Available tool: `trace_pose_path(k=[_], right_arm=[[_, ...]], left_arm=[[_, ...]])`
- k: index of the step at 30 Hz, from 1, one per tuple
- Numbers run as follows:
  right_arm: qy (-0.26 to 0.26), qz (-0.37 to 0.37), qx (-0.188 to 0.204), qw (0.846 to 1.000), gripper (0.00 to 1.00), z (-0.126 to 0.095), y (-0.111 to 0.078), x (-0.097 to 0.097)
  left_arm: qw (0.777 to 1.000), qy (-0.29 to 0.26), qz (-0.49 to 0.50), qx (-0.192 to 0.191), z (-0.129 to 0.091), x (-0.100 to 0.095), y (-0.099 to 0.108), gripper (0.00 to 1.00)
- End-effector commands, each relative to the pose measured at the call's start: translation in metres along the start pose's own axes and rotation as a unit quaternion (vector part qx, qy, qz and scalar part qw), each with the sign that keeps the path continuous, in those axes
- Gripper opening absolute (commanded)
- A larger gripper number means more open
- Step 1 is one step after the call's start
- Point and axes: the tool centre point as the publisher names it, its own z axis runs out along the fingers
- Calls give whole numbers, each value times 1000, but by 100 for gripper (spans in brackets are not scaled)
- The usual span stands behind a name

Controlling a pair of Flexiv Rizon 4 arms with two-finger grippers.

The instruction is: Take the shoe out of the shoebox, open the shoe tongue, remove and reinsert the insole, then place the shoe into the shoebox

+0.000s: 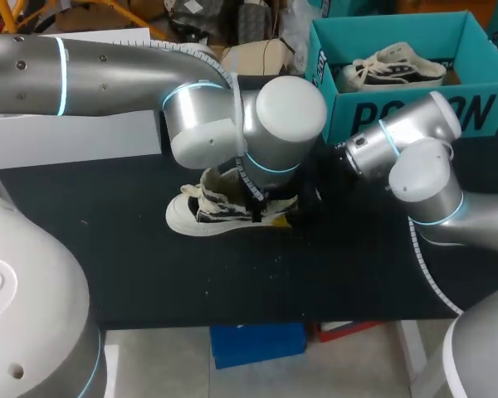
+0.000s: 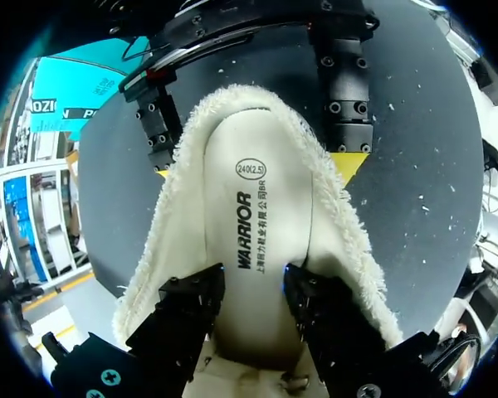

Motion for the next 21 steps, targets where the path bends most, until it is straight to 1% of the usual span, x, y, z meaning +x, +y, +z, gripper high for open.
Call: trace_pose_path(k=[1, 4, 7, 12, 13, 14, 15, 16, 18, 21], right_arm=[[1, 1, 0, 1000, 0, 4, -4, 0], [1, 1, 0, 1000, 0, 4, -4, 0], [1, 1, 0, 1000, 0, 4, -4, 0], [1, 1, 0, 1000, 0, 4, -4, 0], [1, 1, 0, 1000, 0, 4, -4, 0], [1, 1, 0, 1000, 0, 4, -4, 0], [1, 1, 0, 1000, 0, 4, -4, 0], [1, 1, 0, 1000, 0, 4, -4, 0], [1, 1, 0, 1000, 0, 4, -4, 0], [1, 1, 0, 1000, 0, 4, -4, 0]], left_arm=[[999, -30, -2, 11, 14, -3, 4, 45], [999, -46, -5, 20, 8, -6, 6, 45], [998, -52, -7, 27, 7, -7, 7, 44], [998, -46, -6, 38, 10, -5, 5, 40], [998, -42, -3, 38, 12, -3, 4, 38], [999, -36, 2, 39, 14, -1, 3, 31], [999, -30, 4, 41, 16, 0, 2, 15], [999, -22, 11, 39, 18, 2, 1, 0], [999, -9, 16, 39, 20, 5, 0, 0], [999, 6, 27, 36, 19, 8, 0, 0]])
